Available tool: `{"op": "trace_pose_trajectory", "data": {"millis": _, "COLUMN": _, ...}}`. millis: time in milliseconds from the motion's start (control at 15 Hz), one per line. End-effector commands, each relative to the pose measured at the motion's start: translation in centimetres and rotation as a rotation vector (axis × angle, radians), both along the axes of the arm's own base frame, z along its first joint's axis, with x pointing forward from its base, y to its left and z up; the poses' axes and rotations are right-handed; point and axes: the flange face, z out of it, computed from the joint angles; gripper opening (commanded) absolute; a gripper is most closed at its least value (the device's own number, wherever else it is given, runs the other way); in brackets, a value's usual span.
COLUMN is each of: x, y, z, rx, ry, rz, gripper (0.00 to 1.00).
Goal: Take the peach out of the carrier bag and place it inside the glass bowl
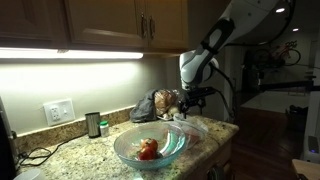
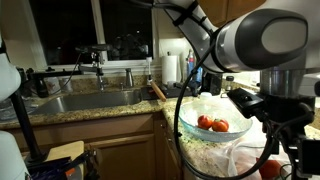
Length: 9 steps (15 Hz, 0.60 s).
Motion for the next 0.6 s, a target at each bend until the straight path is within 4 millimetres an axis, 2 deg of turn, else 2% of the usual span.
{"op": "trace_pose_trajectory", "data": {"millis": 0, "x": 0.8, "y": -0.1, "z": -0.6, "rx": -0.024, "ry": 0.009, "rz": -0.022, "gripper": 1.0}}
{"op": "trace_pose_trajectory", "data": {"millis": 67, "x": 1.0, "y": -0.1, "z": -0.9, "rx": -0.027, "ry": 0.011, "rz": -0.022, "gripper": 0.9}}
{"op": "trace_pose_trajectory", "data": {"millis": 133, "x": 1.1, "y": -0.1, "z": -1.2, "rx": -0.028, "ry": 0.016, "rz": -0.022, "gripper": 0.72}}
{"op": "trace_pose_trajectory", "data": {"millis": 533, "x": 1.7, "y": 0.0, "z": -1.8, "rx": -0.034, "ry": 0.022, "rz": -0.021, "gripper": 0.34}}
